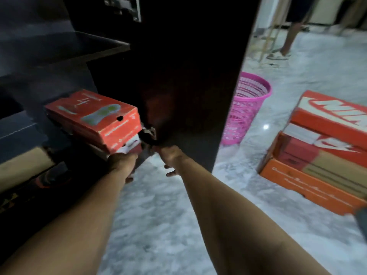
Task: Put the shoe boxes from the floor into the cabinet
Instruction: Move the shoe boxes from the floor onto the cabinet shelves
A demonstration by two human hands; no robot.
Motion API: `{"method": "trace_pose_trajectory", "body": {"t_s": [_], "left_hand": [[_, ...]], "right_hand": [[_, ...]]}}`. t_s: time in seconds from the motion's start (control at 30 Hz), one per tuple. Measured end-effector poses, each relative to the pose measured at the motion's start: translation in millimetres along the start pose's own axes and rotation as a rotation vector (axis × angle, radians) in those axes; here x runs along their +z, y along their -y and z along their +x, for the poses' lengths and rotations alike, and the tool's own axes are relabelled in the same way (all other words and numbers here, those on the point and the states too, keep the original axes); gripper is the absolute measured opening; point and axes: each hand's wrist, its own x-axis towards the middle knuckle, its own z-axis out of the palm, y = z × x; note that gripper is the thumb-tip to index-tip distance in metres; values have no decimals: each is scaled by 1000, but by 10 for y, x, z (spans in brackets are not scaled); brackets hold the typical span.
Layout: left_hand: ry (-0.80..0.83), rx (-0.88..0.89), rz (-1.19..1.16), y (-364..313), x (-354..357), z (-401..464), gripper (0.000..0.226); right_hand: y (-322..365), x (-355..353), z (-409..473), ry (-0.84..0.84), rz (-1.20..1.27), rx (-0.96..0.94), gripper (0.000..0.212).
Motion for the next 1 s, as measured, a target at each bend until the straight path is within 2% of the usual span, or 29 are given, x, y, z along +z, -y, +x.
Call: {"method": "trace_pose_trajectory", "body": {"t_s": [0.03, 0.13, 0.23, 0.37, 0.5, 0.6, 0.73, 0.83, 1.0], "left_hand": [[54, -23, 18, 20, 102, -106, 27], [214, -63, 138, 117, 399, -428, 25], [322, -13, 222, 166, 676, -753, 23], [450, 72, 314, 163, 1000, -1110, 26], [571, 89, 364, 116, 1273, -1404, 19], [624, 121, 404, 59, 1470, -1644, 16], [691, 162, 439, -16, 1784, -1949, 19], [739, 219, 454, -111, 2068, -2169, 24], [641, 578, 588, -413, 2558, -2385, 57]], "right_hand": [[-114, -137, -67, -28, -7, 27, 58], [-462, -527, -297, -128, 11, 83, 67], [-764, -878, -529, -214, 56, 95, 66], [-1065, -1306, -855, -347, 96, 136, 78], [-1367, -1693, -1194, -454, 119, 156, 80], [-1567, -1996, -1458, -546, 64, 155, 76], [-1776, -2443, -1807, -646, 11, 108, 48], [-1942, -2786, -2022, -776, -30, 96, 47], [-2061, -3455, -2267, -1111, 24, 90, 47]]}}
